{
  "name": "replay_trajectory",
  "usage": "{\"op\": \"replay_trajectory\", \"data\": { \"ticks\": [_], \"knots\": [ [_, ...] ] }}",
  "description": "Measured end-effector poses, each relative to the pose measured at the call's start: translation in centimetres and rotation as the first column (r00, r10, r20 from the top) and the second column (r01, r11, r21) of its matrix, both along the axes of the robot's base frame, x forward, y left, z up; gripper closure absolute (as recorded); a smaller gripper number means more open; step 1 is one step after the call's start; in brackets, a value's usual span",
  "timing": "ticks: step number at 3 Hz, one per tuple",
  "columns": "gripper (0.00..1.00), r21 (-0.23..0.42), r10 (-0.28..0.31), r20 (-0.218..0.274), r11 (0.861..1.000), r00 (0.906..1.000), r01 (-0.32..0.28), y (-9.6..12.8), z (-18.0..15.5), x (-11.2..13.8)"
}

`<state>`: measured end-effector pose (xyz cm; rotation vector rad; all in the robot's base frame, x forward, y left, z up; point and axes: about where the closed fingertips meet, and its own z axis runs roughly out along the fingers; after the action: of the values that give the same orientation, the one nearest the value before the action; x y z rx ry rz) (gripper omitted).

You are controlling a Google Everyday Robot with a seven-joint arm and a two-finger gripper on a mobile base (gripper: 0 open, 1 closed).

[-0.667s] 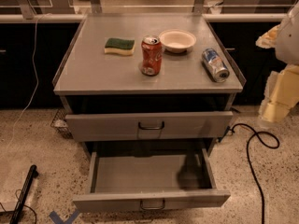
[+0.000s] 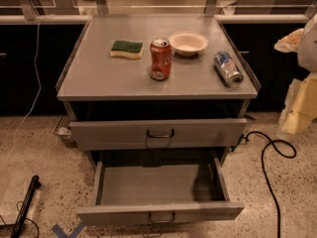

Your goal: Close middle drawer

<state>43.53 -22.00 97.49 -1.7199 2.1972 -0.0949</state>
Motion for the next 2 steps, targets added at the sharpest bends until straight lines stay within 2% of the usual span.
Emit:
{"op": "replay_trajectory", "data": {
  "ticks": [1, 2],
  "knots": [
    [0.0, 0.115, 0.049, 0.032, 0.992, 0.9983, -0.052, -0.8, -3.4, -2.5],
    [0.0, 0.217, 0.067, 0.001, 0.974, 0.9978, -0.065, -1.3, -8.5, -5.5]
  ]
}}
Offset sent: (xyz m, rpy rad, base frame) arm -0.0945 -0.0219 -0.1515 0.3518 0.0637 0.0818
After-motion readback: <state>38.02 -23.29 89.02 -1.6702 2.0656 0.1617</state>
